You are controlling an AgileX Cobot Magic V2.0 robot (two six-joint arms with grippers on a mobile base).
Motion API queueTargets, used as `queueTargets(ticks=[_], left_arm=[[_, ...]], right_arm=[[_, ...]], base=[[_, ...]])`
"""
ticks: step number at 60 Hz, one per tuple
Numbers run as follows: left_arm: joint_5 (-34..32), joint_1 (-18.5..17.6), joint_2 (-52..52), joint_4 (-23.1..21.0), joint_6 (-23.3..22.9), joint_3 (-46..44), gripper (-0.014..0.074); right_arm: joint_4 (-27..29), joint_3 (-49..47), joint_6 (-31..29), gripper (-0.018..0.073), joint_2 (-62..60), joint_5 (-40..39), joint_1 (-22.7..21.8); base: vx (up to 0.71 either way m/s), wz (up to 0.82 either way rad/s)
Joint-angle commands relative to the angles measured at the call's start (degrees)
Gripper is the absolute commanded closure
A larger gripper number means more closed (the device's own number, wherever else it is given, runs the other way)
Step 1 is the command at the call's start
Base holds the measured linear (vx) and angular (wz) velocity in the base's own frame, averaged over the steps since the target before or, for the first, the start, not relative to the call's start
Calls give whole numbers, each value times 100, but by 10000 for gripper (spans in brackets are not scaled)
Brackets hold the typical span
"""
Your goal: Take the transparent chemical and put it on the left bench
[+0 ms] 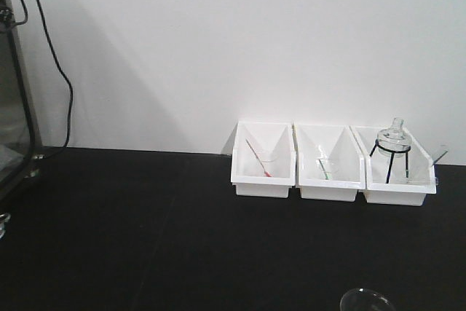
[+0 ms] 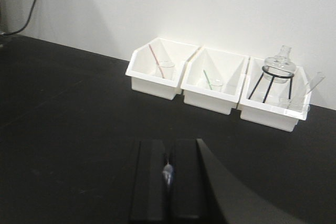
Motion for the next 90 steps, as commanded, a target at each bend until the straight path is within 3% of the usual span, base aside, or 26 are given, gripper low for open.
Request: queueTargets(ticks=[1, 57, 66, 78, 90], left_arm=[[-449, -10, -110, -4, -45, 93, 600], [-449, -10, -110, -4, -45, 93, 600], [-449, -10, -110, -4, -45, 93, 600], [-449, -10, -110, -4, -45, 93, 600], [-449, -10, -110, -4, -45, 93, 600]], right_arm=[[43, -179, -37, 559, 54, -436, 1], [185, -179, -96, 559, 54, -436, 1], [1002, -179, 21, 559, 79, -569, 1], [2356, -210, 23, 559, 1012, -1779, 1], [2494, -758, -150, 559, 2539, -1406, 1]], base=[[19, -18], [5, -8], [0, 0], [0, 0], [0, 0]])
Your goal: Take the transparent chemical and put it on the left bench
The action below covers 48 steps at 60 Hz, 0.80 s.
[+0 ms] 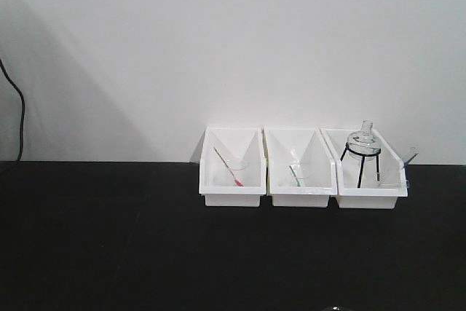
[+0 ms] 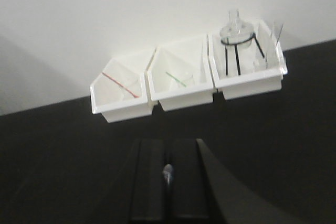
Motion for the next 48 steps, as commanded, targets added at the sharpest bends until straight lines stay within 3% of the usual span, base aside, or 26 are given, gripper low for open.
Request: queueTargets(ticks=[1, 12, 21, 29, 40, 43, 48], left_arm=[[-449, -10, -110, -4, -45, 93, 600], [-449, -10, -110, -4, -45, 93, 600], [-449, -10, -110, -4, -45, 93, 600], [-449, -10, -110, -4, -45, 93, 600], [-449, -10, -110, -4, -45, 93, 600], [-449, -10, -110, -4, -45, 93, 600], [-449, -10, -110, -4, -45, 93, 600]], right_arm=[[86, -511, -191, 559, 714, -117, 1], [311, -1255, -622, 559, 1783, 41, 1], [977, -1712, -1341, 559, 2447, 429, 1], [2321, -1943, -2706, 559, 2884, 933, 1], [4832, -1969, -5371, 559, 3334, 1545, 1], [4965, -1991, -5832, 559, 3456, 1722, 1], [4964, -2007, -6018, 559, 3691, 2019, 1]], base=[[0, 0], [0, 0], [0, 0], [0, 0], [0, 0], [0, 0], [0, 0]])
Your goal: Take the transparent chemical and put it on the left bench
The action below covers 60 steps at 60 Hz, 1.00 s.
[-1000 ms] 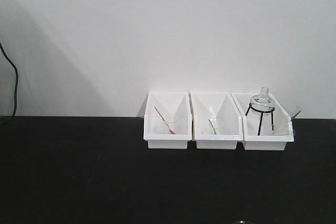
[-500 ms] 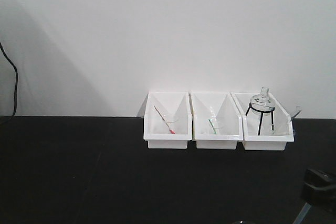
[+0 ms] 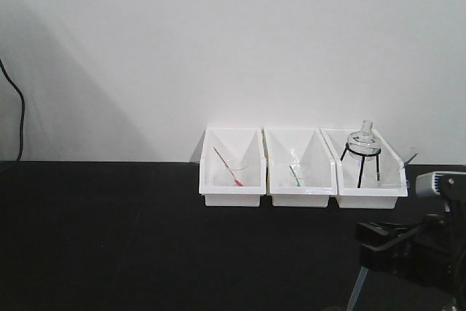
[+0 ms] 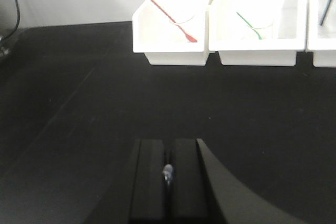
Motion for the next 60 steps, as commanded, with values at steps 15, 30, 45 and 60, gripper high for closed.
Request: queueTargets(ticks=[15, 30, 45, 60], left_arm=[[-449, -10, -110, -4, -45, 93, 600], [-449, -10, -110, -4, -45, 93, 600], [-449, -10, -110, -4, -45, 93, 600], [-449, -10, -110, -4, -45, 93, 600]], right_arm=[[510, -211, -826, 476, 356, 629, 1], [510, -211, -1010, 157, 356, 702, 1], [510, -228, -1044, -13, 334, 708, 1], [424, -435, -1309, 224, -559, 70, 1]], base=[[0, 0], [0, 0], [0, 0], [0, 0]])
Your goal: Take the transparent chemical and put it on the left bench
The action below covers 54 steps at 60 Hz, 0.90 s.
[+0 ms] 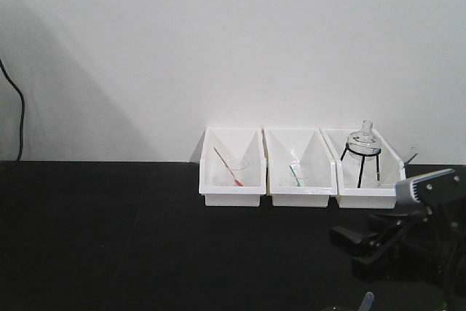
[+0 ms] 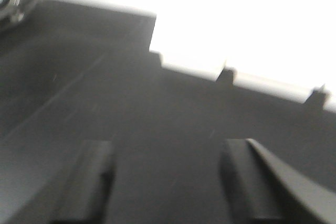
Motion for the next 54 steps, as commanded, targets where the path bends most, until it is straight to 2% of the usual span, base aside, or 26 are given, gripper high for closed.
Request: queueTargets(ticks=[1, 7, 9, 17, 35, 54], left_arm=[[-449, -10, -110, -4, -45, 93, 600], [-449, -10, -110, -4, -45, 93, 600], [-449, -10, -110, -4, -45, 93, 600], [-449, -10, -110, -4, -45, 93, 600], [-449, -10, -110, -4, -45, 93, 600], [-449, -10, -110, -4, -45, 93, 600]], right_arm=[[289, -279, -107, 251, -655, -210, 1], [7, -251, -17, 473, -1424, -647, 1], [-135, -250, 92, 575, -1786, -743, 1], [-303, -250, 515, 569, -2556, -894, 1], [-335, -250, 523, 566, -3481, -955, 1], [-335, -250, 523, 566, -3665, -955, 1]], base=[[0, 0], [0, 0], [0, 0], [0, 0], [0, 0], [0, 0]])
